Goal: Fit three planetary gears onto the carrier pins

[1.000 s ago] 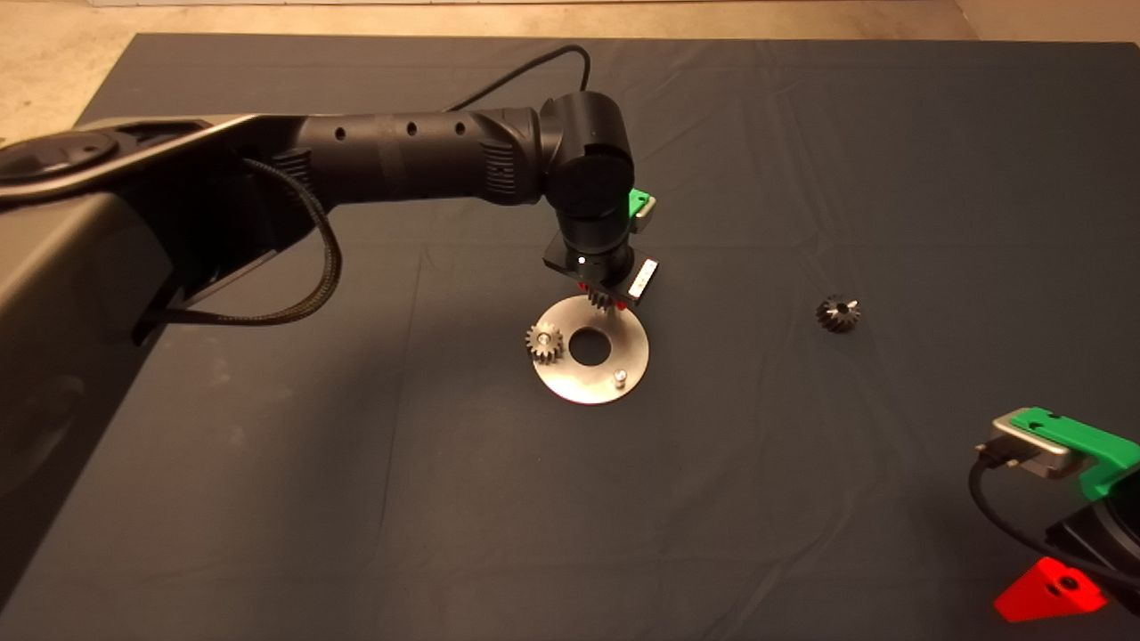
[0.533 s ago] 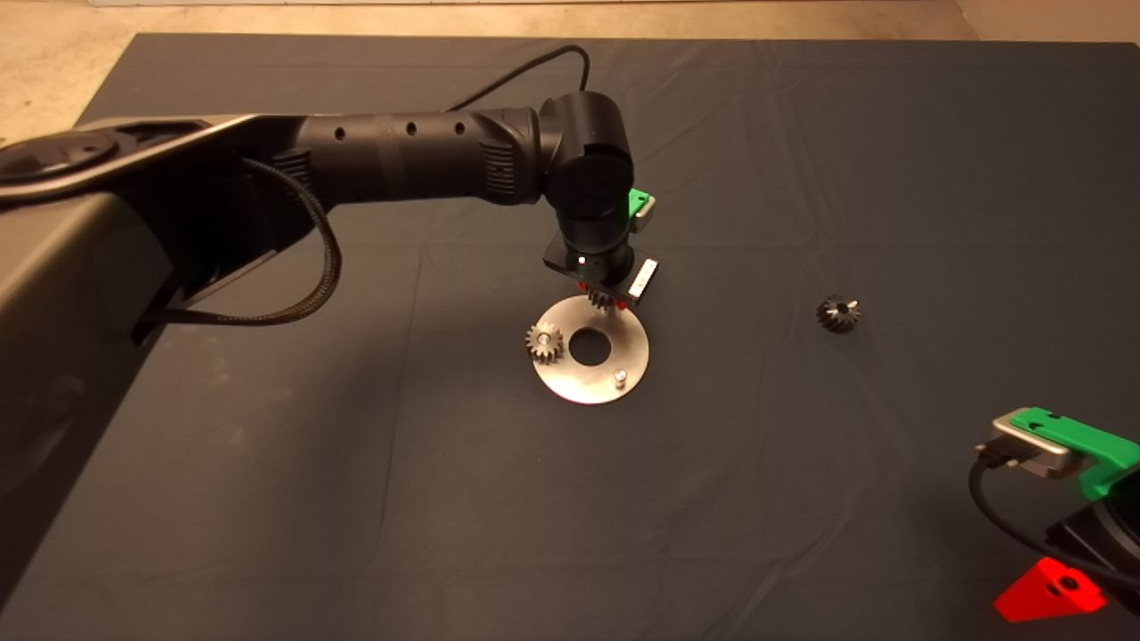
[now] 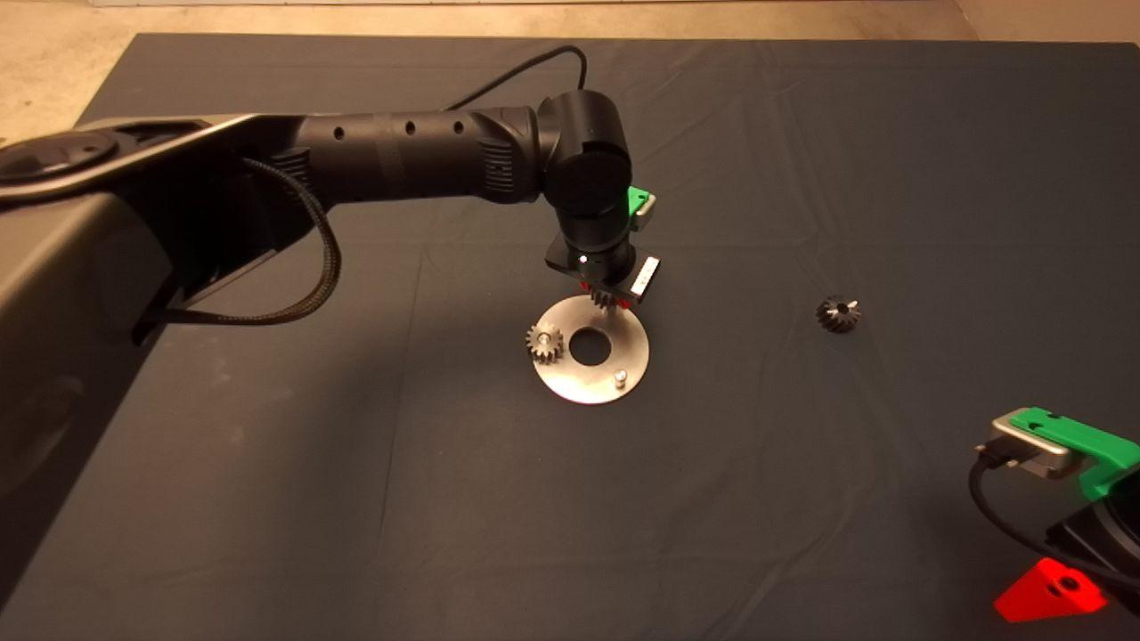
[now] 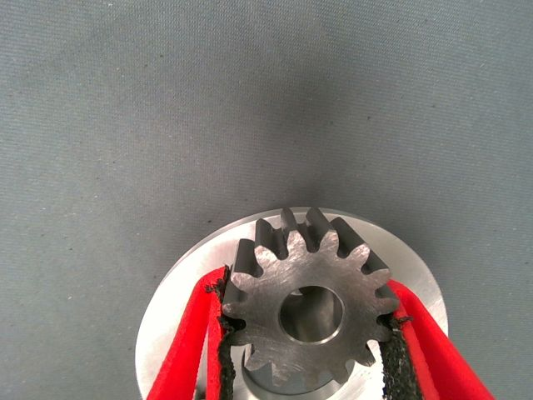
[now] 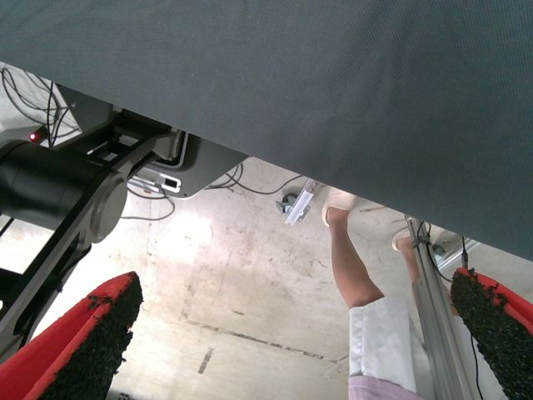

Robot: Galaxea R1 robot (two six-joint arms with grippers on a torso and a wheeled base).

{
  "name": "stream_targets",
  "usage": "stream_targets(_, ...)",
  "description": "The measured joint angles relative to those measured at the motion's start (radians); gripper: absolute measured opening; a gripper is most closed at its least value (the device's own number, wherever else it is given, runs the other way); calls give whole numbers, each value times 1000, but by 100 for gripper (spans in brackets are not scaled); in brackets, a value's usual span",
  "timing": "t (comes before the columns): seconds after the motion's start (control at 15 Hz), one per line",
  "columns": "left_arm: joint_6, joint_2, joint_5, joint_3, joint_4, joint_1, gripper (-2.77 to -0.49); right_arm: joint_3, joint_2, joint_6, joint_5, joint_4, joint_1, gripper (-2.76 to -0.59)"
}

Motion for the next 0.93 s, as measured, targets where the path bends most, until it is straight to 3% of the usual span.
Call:
stream_targets(0.6,0,-2,-4,1,2,2,-240,0,0,0,0,0,0,-61)
stream_targets(0.93,0,1,12,10,20,3,-241,0,0,0,0,0,0,-61)
